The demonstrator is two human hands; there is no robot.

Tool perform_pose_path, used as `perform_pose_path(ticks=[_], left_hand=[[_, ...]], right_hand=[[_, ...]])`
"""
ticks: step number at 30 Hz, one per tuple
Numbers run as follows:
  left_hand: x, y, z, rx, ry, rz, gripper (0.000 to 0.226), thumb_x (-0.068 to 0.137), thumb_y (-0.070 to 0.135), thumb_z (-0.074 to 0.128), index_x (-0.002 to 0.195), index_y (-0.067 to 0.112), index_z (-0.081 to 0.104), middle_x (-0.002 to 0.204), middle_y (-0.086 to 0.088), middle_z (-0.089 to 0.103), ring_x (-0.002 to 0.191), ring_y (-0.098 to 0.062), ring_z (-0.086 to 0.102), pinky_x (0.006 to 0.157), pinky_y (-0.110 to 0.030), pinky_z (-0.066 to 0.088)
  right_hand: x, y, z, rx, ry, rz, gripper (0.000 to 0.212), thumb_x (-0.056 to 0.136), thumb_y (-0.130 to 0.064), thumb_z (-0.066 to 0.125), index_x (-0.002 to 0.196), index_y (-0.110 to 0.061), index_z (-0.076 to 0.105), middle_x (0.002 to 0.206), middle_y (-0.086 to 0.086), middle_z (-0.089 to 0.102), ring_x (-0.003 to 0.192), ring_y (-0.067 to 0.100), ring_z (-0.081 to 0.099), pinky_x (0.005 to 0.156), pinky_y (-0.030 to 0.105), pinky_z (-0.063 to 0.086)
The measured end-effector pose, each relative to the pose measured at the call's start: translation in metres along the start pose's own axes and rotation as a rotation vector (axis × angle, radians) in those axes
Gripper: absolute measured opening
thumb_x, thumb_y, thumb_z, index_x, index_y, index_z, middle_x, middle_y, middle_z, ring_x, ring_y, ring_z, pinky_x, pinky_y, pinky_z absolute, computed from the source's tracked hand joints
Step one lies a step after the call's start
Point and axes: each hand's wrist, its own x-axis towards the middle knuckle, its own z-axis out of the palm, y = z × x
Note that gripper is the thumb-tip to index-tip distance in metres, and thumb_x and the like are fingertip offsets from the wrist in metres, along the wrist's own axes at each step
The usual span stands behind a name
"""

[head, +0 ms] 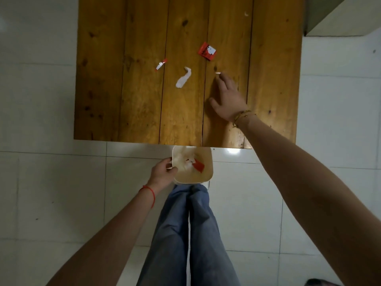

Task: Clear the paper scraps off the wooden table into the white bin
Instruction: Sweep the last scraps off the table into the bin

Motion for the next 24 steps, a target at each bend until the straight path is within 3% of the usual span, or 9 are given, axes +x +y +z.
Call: perform_pose_path(ticks=[5, 9, 12, 16, 19, 24], left_hand=[[0.009, 0.005, 0.001, -0.018, 0.003, -0.015, 0.047, 0.087, 0.015, 0.053, 0.133, 0.011, 0.05, 0.124, -0.007, 0.062, 0.107, -0.018, 0.059, 0.09, -0.026, 0.045], [0.012, 0.007, -0.002, -0.043, 0.009, -0.025, 0.046, 0.086, 0.015, 0.054, 0.133, 0.011, 0.051, 0.123, -0.008, 0.063, 0.108, -0.021, 0.059, 0.092, -0.028, 0.046], [0.014, 0.007, -0.006, -0.052, 0.014, -0.035, 0.047, 0.086, 0.015, 0.054, 0.133, 0.01, 0.05, 0.123, -0.01, 0.063, 0.109, -0.023, 0.06, 0.094, -0.032, 0.047], [0.018, 0.004, -0.012, -0.054, 0.015, -0.036, 0.048, 0.086, 0.015, 0.054, 0.133, 0.01, 0.05, 0.123, -0.01, 0.063, 0.108, -0.022, 0.06, 0.095, -0.032, 0.048], [0.02, 0.002, -0.015, -0.06, 0.023, -0.027, 0.047, 0.085, 0.016, 0.054, 0.132, 0.011, 0.051, 0.12, -0.009, 0.065, 0.103, -0.019, 0.062, 0.086, -0.026, 0.047], [0.02, 0.001, -0.018, -0.057, 0.031, -0.019, 0.045, 0.086, 0.016, 0.054, 0.131, 0.012, 0.052, 0.118, -0.008, 0.066, 0.098, -0.016, 0.061, 0.077, -0.019, 0.043]], right_hand=[[-0.032, -0.016, 0.025, 0.038, -0.074, -0.252, 0.072, 0.089, -0.039, 0.049, 0.149, -0.017, 0.016, 0.157, 0.006, 0.018, 0.142, 0.024, 0.022, 0.114, 0.043, 0.028], [-0.079, -0.028, 0.052, -0.042, -0.177, -0.501, 0.07, 0.087, -0.034, 0.052, 0.148, -0.016, 0.024, 0.153, 0.009, 0.03, 0.142, 0.023, 0.025, 0.117, 0.037, 0.018], [-0.096, -0.029, 0.059, -0.016, -0.198, -0.62, 0.06, 0.088, -0.029, 0.053, 0.144, -0.012, 0.036, 0.145, 0.009, 0.044, 0.138, 0.023, 0.034, 0.115, 0.041, 0.026], [-0.052, -0.038, 0.034, 0.035, -0.042, -0.492, 0.061, 0.087, -0.027, 0.049, 0.144, -0.014, 0.034, 0.147, 0.008, 0.04, 0.135, 0.023, 0.035, 0.11, 0.045, 0.033], [0.005, -0.046, 0.013, -0.004, 0.039, -0.32, 0.063, 0.091, -0.032, 0.045, 0.148, -0.016, 0.024, 0.155, 0.007, 0.024, 0.142, 0.025, 0.022, 0.116, 0.046, 0.023], [0.046, -0.051, 0.016, -0.107, -0.082, -0.266, 0.066, 0.094, -0.034, 0.042, 0.15, -0.012, 0.015, 0.159, 0.008, 0.011, 0.147, 0.022, 0.007, 0.12, 0.042, 0.011]])
